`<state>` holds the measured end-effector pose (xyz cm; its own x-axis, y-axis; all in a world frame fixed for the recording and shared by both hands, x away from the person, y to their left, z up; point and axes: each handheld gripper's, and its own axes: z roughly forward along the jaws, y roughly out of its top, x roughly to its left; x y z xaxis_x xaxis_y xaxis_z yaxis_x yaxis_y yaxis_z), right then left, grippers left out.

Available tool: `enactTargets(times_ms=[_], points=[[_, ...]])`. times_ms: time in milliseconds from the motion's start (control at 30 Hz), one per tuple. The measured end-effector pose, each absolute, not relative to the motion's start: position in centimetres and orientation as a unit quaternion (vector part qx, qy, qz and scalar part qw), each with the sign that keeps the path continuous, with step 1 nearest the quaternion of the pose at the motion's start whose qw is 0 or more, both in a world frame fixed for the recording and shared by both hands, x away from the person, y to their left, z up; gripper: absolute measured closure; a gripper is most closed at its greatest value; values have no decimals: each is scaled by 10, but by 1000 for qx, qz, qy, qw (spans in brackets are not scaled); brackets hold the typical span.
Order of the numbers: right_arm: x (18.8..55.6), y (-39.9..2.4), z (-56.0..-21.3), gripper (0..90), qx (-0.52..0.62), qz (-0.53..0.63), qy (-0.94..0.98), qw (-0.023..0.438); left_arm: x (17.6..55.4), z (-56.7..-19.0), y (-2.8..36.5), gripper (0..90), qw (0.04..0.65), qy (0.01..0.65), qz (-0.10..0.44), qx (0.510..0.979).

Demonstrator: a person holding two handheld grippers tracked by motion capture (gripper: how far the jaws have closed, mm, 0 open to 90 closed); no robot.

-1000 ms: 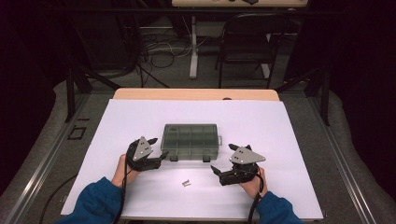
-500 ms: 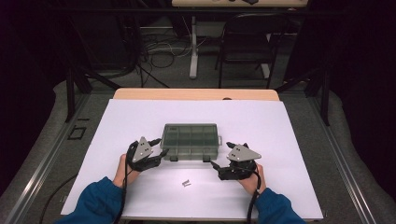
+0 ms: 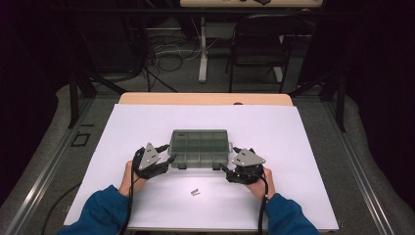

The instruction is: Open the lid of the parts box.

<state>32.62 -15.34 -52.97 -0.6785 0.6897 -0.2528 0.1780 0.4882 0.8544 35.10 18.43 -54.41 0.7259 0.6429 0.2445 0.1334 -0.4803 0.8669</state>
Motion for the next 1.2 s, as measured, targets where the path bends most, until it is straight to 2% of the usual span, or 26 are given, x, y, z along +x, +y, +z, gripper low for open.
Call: enactTargets(times_ms=[533,1200], points=[[342,-151,-533,483,272,421,801,328,353,-543,185,538,453,239,284,811],[349,-150,-530,596,269,440,783,346,358,-539,187,599,466,245,291,799]])
